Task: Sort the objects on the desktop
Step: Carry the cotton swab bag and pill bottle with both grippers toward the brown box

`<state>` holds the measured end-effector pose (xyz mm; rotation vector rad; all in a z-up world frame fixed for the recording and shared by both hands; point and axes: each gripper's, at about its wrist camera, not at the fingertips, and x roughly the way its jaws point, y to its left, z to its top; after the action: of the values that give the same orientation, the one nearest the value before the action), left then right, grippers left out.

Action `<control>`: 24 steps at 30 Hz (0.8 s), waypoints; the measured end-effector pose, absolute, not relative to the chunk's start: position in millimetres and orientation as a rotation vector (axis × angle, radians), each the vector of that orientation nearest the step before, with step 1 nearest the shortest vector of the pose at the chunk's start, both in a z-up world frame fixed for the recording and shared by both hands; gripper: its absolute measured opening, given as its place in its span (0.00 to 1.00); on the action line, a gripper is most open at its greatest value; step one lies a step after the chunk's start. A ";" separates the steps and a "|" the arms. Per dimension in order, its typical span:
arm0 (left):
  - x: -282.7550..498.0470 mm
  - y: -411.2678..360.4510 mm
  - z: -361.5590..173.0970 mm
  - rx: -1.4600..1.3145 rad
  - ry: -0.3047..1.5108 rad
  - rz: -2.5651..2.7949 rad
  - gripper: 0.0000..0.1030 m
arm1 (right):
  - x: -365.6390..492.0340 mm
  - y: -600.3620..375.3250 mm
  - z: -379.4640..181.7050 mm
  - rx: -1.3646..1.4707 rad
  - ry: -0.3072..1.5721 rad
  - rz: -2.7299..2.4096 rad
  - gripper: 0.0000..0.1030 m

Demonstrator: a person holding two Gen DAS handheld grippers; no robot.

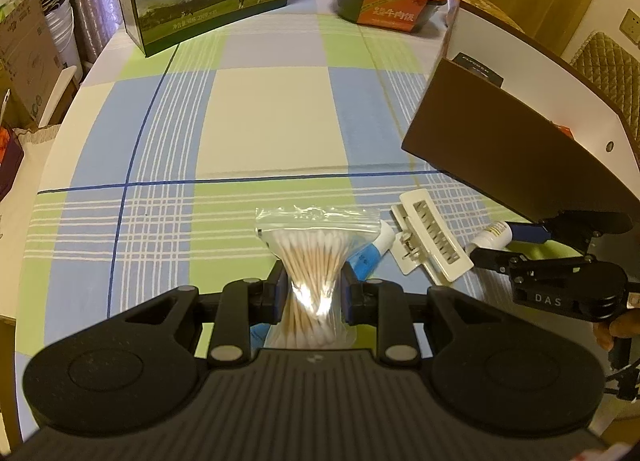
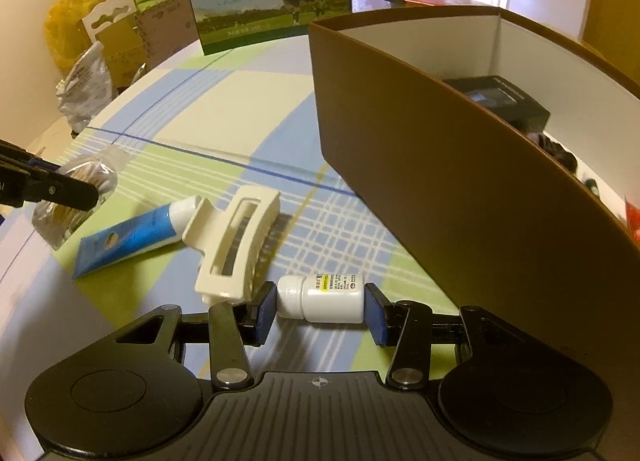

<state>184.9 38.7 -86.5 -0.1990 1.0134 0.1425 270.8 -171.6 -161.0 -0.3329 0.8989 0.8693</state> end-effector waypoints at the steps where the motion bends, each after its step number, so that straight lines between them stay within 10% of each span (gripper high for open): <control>1: 184.3 38.0 -85.8 -0.198 1.012 0.141 0.21 | 269.7 -173.7 -160.6 -0.331 0.904 0.866 0.43; 24: 167.1 -19.3 -70.5 -0.178 0.989 -0.023 0.21 | 222.1 -246.1 -121.4 -0.272 0.948 0.862 0.43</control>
<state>167.1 -19.3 -70.5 -0.1781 0.9895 -0.0228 222.1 -246.1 -121.4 -0.2721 0.9478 0.8621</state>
